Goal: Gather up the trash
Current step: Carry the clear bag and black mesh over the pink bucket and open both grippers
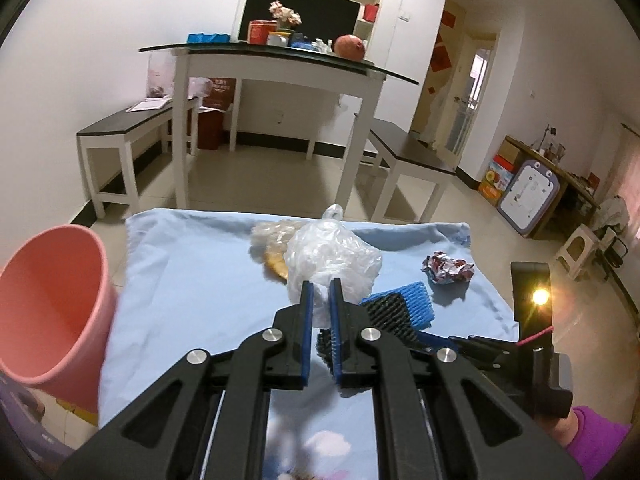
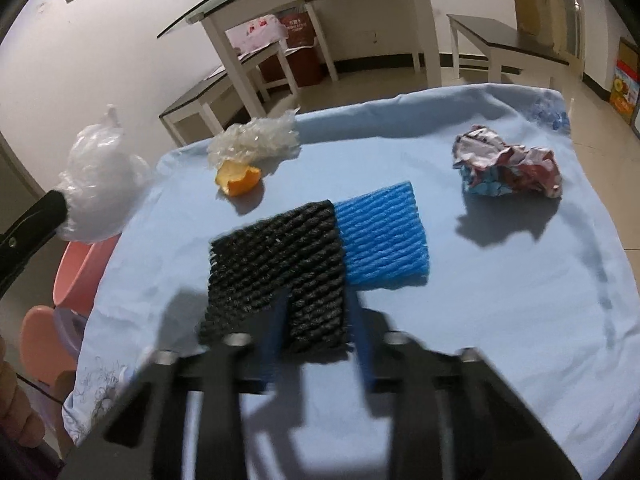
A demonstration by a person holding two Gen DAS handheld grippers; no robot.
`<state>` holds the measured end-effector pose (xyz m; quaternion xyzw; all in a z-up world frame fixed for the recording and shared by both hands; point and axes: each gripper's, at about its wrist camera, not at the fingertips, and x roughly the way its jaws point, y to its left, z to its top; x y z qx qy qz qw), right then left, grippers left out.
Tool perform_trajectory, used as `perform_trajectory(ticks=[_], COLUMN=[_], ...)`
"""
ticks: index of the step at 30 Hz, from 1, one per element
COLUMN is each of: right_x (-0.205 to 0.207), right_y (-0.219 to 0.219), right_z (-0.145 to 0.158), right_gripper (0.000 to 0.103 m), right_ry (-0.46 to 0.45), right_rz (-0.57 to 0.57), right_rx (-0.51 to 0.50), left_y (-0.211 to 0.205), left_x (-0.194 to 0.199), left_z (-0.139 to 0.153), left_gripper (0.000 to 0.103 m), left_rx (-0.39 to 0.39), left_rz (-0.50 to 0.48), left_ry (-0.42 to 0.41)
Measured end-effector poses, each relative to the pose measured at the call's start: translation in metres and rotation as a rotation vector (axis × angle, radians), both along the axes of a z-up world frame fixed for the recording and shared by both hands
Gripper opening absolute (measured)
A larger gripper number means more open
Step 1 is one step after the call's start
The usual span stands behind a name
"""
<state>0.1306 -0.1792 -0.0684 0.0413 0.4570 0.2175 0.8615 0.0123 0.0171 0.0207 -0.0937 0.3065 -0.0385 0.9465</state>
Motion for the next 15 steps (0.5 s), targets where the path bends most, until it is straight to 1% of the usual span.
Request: perform_trajectory(ticks=[1,3,9,13,15], right_x=[-0.003,-0.011,-0.035,-0.046,-0.049], right_y=[0.001,0.002,0.008,0.024,0.034], right_z=[0.002,0.01,0.043,0.066,0.078], right_gripper=[0.012,0.009,0.008,0.008,0.008], right_ry=[-0.006,-0.032,-0.118,-0.177,-0.201], right_rz=[0.003,0.007,0.019,0.043,0.059], right_rx=[0.004,0.008,0.023,0.043,0.052], left_y=[0.005,0.01,0.036,0.053,0.065], left_x=[-0.004,-0.012,-0.034,-0.046,-0.053], left_z=[0.001,0.002,0.005,0.009,0.012], left_gripper=[0.008,0.008,0.008,0.008,0.008], left_rx=[0.001,0.004,-0.009,-0.005,0.001], left_rz=[0.007,0.018,0.067,0.11,0.146], left_ry=[-0.005,-0.014,-0.034,-0.057,-0.067])
